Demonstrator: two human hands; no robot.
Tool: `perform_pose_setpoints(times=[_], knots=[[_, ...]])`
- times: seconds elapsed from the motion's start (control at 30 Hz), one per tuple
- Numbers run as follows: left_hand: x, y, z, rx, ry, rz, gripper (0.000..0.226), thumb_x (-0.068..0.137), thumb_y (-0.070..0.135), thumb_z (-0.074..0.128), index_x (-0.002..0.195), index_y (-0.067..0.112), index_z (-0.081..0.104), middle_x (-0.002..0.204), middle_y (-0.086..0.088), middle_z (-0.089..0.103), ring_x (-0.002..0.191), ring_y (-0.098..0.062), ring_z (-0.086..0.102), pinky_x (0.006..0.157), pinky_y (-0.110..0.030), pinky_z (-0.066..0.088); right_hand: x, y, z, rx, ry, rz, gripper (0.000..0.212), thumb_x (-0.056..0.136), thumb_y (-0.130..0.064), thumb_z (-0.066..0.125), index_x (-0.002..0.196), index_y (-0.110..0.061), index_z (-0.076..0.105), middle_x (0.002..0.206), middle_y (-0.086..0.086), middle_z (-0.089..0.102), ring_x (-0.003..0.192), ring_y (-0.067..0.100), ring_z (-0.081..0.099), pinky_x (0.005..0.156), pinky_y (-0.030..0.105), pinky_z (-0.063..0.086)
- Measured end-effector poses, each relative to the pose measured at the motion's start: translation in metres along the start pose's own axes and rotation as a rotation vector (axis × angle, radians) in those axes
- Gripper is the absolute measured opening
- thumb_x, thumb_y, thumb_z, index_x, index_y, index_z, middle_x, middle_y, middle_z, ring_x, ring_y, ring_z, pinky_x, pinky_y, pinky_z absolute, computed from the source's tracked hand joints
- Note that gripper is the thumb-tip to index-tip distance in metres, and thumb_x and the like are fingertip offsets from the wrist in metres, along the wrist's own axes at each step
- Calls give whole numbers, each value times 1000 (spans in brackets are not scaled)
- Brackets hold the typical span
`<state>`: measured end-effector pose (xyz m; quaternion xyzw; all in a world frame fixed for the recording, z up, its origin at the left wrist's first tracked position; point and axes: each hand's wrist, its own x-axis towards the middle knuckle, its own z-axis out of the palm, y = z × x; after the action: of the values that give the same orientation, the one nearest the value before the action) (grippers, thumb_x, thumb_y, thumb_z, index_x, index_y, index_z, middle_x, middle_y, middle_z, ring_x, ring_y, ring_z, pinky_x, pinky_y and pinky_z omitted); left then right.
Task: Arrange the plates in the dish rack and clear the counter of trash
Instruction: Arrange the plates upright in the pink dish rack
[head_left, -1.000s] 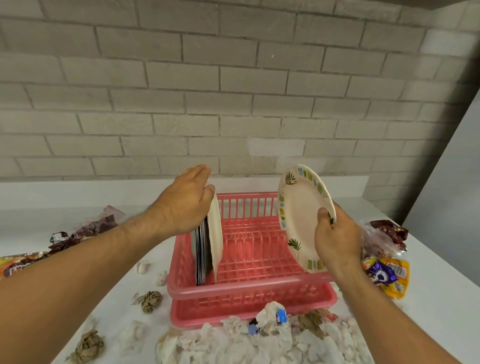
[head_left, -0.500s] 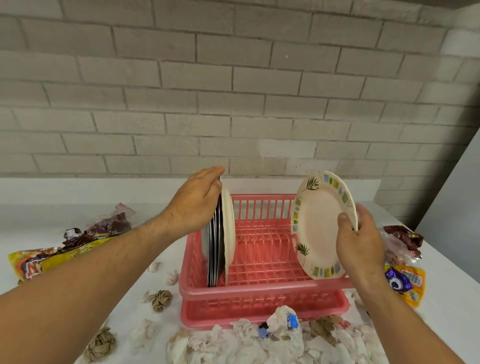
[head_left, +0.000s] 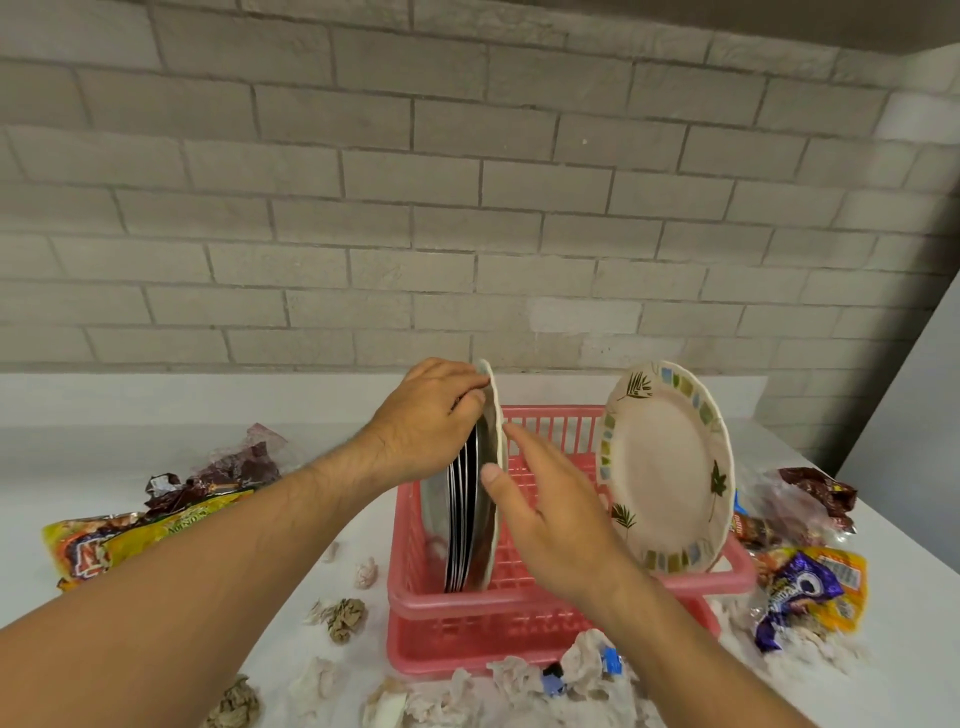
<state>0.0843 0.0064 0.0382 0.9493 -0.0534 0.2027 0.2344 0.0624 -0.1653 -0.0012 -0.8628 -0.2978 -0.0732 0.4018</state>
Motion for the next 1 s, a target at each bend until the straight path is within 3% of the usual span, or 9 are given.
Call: perform_pose_setpoints(times=[0.07, 0.13, 0.2, 0.27, 0.37, 0.63, 0.77, 0.9, 1.0], knots=[[-1, -1, -2, -8, -12, 3, 39, 102, 31, 36, 136, 20, 52, 140, 4, 48, 132, -10, 32, 108, -22, 20, 1, 1, 13, 71, 10, 33, 56, 100, -44, 38, 152, -28, 24, 155, -15, 28, 141, -1, 22, 116, 25, 21], [-3, -3, -3, -17, -10, 0, 39, 102, 30, 37, 136, 19, 51, 139, 4, 49, 131, -10, 33, 106, -20, 20, 1, 1, 22, 85, 73, 61, 48, 101, -39, 36, 147, -29, 32, 144, -12, 45, 131, 2, 41, 109, 28, 36], [-4, -4, -3, -22, 3, -10, 39, 102, 29, 37, 137, 17, 50, 139, 4, 49, 131, -10, 33, 106, -19, 19, 2, -1, 26, 112, 158, 91, 36, 100, -29, 37, 134, -28, 46, 109, -10, 62, 95, 3, 58, 81, 23, 49], [-5, -4, -2, -27, 13, -16, 39, 102, 27, 34, 137, 16, 49, 140, 4, 48, 132, -10, 32, 106, -17, 17, 7, -4, 27, 127, 208, 127, 30, 97, -19, 38, 123, -25, 52, 81, -10, 59, 65, 4, 53, 56, 17, 41], [-7, -5, -1, -25, 23, -14, 40, 103, 24, 31, 138, 15, 49, 141, 3, 46, 133, -10, 31, 105, -14, 14, 23, -7, 25, 103, 185, 212, 39, 93, -9, 40, 127, -28, 45, 74, -4, 60, 55, 9, 56, 44, 18, 38], [-12, -5, 0, -6, 17, -13, 41, 103, 22, 28, 140, 13, 45, 145, 3, 42, 137, -9, 24, 103, -10, 8, 71, -14, -33, 50, 324, 208, 39, 95, -8, 41, 130, -21, 51, 94, -5, 62, 82, 15, 64, 66, 33, 59], [-12, -5, 1, 4, 1, -19, 43, 103, 22, 26, 142, 12, 41, 150, 2, 37, 141, -11, 19, 106, -13, 5, 74, -9, -79, -62, 461, 155, 38, 93, -11, 40, 126, -24, 53, 97, -5, 64, 85, 17, 62, 63, 32, 54], [-11, -6, 1, 9, -16, -32, 44, 103, 25, 26, 144, 13, 39, 152, 2, 34, 144, -13, 16, 113, -20, 7, 52, 18, -87, -158, 408, 224, 36, 93, -13, 40, 124, -25, 52, 89, -8, 62, 79, 15, 62, 64, 35, 54], [-12, -4, 0, 6, -19, -41, 44, 104, 25, 26, 144, 14, 39, 153, 3, 33, 144, -13, 14, 111, -19, 6, 39, 38, -78, -215, 412, 252, 37, 92, -11, 42, 125, -23, 53, 99, -1, 60, 85, 20, 59, 71, 37, 54]])
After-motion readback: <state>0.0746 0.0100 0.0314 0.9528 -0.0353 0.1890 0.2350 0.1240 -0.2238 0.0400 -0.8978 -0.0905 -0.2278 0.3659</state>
